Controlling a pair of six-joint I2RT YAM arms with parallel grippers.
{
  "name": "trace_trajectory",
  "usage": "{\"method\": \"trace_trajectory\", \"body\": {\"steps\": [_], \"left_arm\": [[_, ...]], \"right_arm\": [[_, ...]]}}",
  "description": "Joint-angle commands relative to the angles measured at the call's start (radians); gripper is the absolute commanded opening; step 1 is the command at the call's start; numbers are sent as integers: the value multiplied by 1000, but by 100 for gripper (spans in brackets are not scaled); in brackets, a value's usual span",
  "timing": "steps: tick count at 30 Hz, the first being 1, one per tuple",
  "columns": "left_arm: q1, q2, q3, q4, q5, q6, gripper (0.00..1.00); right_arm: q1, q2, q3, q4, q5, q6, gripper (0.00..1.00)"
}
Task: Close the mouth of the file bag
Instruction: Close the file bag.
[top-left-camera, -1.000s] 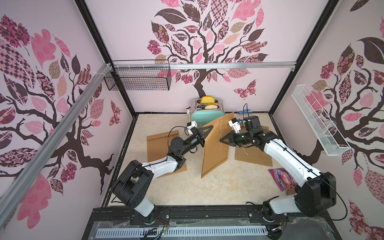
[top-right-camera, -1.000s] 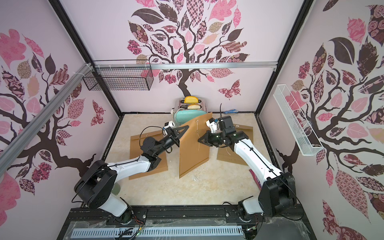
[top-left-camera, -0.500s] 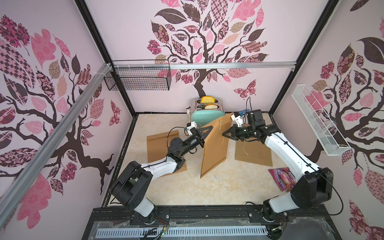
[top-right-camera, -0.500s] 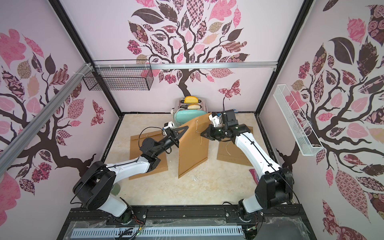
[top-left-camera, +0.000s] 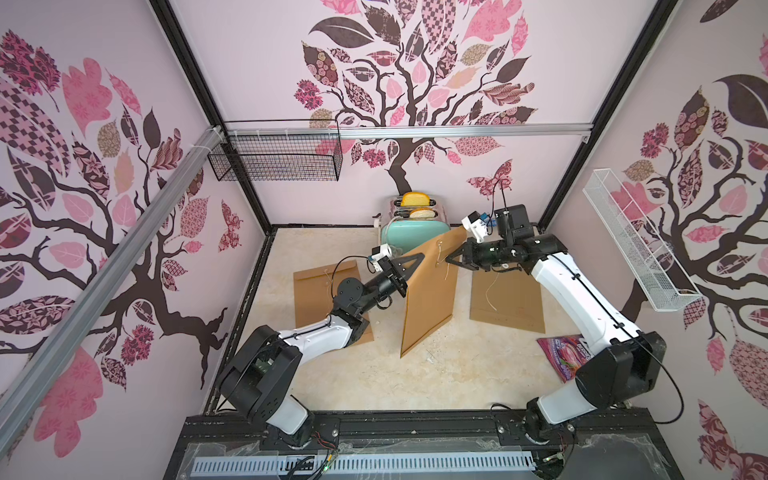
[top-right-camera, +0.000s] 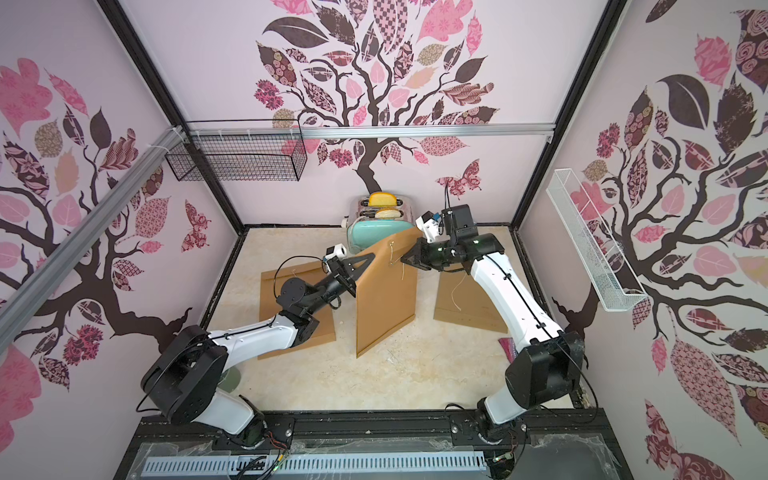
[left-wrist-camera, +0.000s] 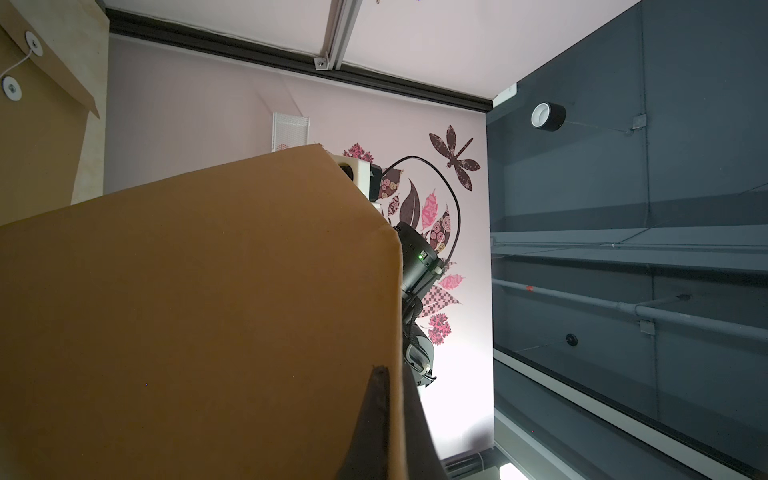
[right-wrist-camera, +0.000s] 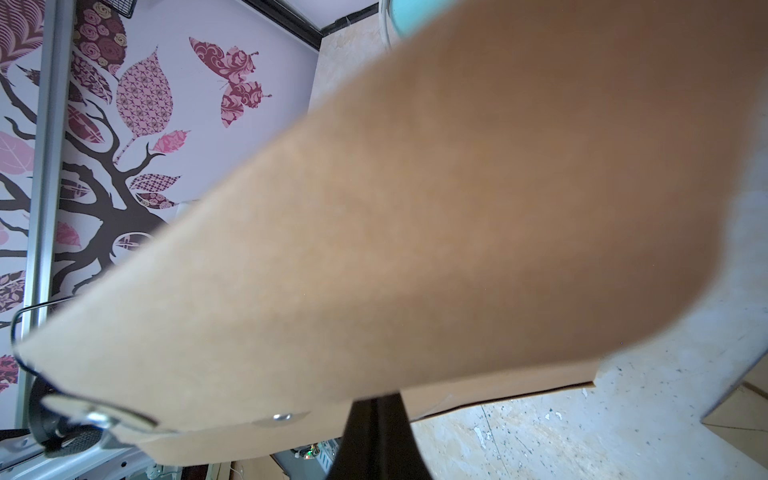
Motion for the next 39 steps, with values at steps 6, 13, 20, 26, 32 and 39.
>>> {"method": "trace_trajectory", "body": {"steps": [6, 13, 20, 26, 32, 39], "left_arm": [[-8, -19, -5, 36, 37, 2, 0], [-8, 0, 3, 36, 43, 10, 0], [-11, 3, 9, 16, 46, 19, 0], [-10, 11, 18, 2, 51, 27, 0], [-12, 31, 26, 15, 47, 21, 0], [-15, 36, 25, 24, 45, 19, 0]], "right_arm": [[-6, 19, 85, -42, -22, -11, 0], [-6, 21, 128, -118, -58, -31, 0], [-4, 23, 149, -139, -69, -34, 0], [2, 14, 152, -139, -84, -24, 0], [31, 20, 155, -151, -75, -28, 0], [52, 47, 164, -174, -78, -33, 0]]}}
